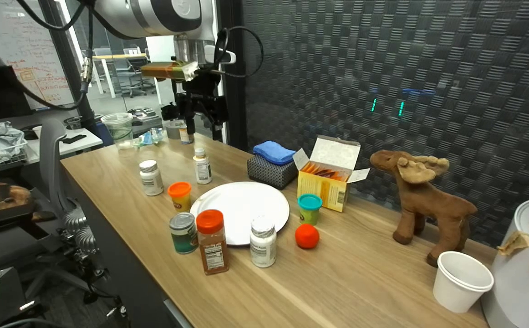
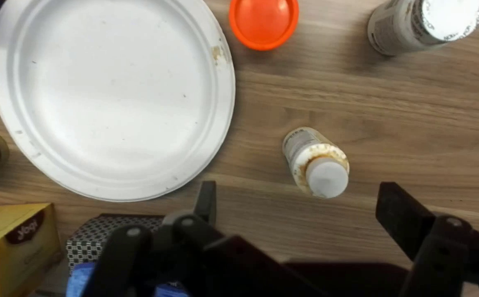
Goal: Put the objects on the table onto the tray
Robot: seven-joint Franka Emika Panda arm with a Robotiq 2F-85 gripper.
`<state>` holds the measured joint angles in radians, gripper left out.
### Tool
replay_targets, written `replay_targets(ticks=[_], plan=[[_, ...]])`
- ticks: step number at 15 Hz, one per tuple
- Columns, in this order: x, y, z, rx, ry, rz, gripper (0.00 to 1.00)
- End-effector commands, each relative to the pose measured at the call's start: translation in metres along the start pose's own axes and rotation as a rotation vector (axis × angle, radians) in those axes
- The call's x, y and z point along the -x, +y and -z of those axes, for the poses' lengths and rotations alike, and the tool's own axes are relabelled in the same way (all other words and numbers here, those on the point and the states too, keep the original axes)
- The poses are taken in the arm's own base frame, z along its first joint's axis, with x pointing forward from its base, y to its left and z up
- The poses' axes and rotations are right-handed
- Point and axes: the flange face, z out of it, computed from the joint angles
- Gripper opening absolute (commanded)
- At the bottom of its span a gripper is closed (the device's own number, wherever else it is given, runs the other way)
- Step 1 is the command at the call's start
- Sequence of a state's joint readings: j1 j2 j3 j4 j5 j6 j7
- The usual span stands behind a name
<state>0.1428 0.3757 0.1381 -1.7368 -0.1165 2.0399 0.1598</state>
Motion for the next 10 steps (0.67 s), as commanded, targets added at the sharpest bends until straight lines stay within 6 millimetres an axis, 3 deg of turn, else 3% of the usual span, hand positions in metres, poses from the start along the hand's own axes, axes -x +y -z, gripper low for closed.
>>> replay_targets(ticks=[1, 10], plan=[[-0.016, -0.015, 0.011, -0.039, 0.013, 0.036, 1.0], [-0.024, -0.022, -0.031, -0.046, -0.057, 0.061, 1.0]])
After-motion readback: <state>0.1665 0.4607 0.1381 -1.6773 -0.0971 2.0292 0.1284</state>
